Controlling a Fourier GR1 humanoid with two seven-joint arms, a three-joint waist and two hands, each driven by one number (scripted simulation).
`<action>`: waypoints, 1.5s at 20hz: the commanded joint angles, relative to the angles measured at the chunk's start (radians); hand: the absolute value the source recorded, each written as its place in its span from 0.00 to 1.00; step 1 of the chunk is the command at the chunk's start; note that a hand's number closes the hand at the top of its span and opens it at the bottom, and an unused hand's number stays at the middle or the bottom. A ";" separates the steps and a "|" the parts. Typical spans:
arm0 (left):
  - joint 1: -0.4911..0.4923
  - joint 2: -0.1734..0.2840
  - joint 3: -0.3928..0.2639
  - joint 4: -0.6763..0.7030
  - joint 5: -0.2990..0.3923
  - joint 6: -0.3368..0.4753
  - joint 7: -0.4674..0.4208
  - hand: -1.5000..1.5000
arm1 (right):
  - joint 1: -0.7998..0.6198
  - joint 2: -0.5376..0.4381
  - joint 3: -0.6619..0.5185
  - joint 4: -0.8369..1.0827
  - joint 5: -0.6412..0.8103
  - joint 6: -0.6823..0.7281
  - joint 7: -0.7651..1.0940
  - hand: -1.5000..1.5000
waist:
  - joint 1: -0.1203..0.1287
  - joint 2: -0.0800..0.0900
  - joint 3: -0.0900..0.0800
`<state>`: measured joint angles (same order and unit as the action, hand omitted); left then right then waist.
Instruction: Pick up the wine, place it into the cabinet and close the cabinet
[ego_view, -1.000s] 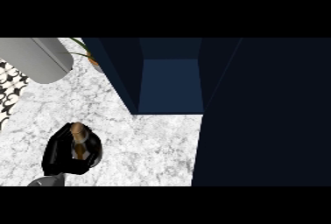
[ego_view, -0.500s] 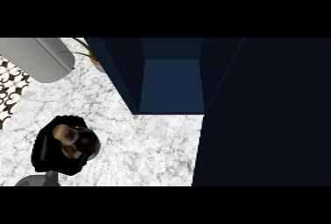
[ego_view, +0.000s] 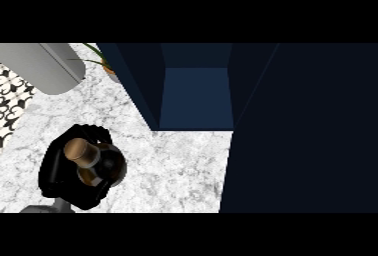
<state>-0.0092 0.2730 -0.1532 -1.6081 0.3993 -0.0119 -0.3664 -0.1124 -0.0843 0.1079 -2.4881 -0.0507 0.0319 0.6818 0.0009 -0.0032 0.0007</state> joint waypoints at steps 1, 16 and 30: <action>-0.060 0.017 -0.007 -0.150 0.005 0.060 0.201 1.00 | 0.032 0.028 0.026 -0.065 -0.013 -0.015 0.008 0.00 | -0.002 0.000 0.000; -0.247 -0.268 -0.242 -0.163 -0.220 0.294 0.375 1.00 | 0.090 0.035 0.020 -0.046 -0.021 0.024 -0.074 0.00 | -0.008 0.003 0.000; -0.515 -0.273 -0.235 -0.025 -0.227 0.496 0.476 1.00 | 0.094 0.019 0.002 -0.072 -0.058 0.046 -0.037 0.00 | -0.008 0.003 -0.001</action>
<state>-0.4706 0.0029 -0.4280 -1.6845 0.1603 0.4899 0.0990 -0.0468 -0.0611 0.1237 -2.4890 -0.0533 0.0657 0.6301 -0.0093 -0.0009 0.0002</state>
